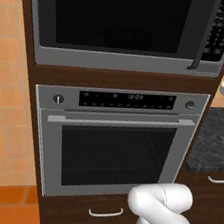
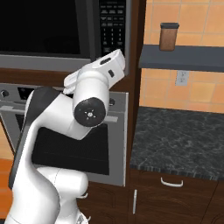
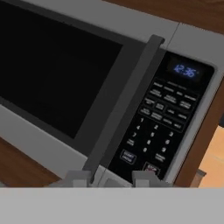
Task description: Open the microwave, place the bowl with waffle inside the microwave, then close the microwave door and turn it on.
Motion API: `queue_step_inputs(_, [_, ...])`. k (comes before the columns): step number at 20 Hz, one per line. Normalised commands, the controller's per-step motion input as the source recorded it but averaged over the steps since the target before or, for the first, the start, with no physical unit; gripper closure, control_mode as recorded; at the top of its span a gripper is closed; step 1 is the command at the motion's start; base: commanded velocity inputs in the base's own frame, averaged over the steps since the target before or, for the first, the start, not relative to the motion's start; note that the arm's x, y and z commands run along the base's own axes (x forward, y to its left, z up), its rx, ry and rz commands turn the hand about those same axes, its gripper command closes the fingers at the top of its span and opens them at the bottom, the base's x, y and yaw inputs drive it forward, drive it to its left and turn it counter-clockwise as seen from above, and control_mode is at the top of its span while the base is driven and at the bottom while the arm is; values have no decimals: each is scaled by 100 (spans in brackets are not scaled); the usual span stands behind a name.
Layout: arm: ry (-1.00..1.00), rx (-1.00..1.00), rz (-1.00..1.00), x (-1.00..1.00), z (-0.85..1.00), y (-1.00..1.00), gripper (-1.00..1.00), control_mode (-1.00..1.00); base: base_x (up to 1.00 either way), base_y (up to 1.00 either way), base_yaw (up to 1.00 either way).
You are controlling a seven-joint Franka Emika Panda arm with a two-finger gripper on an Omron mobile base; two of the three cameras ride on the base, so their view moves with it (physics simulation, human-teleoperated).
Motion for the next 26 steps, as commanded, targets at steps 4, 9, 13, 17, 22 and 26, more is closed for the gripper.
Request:
queue_step_inputs(4, [0, -6, 0, 38, 0, -37, 100, -100, 0, 0, 0])
queue_step_inputs(9, [0, -10, 0, 11, -5, -11, 100, -100, 0, 0, 0])
queue_step_inputs(13, [0, -10, 0, 3, -7, 0, 100, -100, 0, 0, 0])
queue_step_inputs(17, [0, -10, 0, 2, 0, 0, 100, -100, 0, 0, 0])
queue_step_inputs(22, [1, -12, -1, 28, 1, 5, 100, -100, 0, 0, 0])
queue_step_inputs(26, [0, -12, -7, 13, 0, 2, 100, -100, 0, 0, 0])
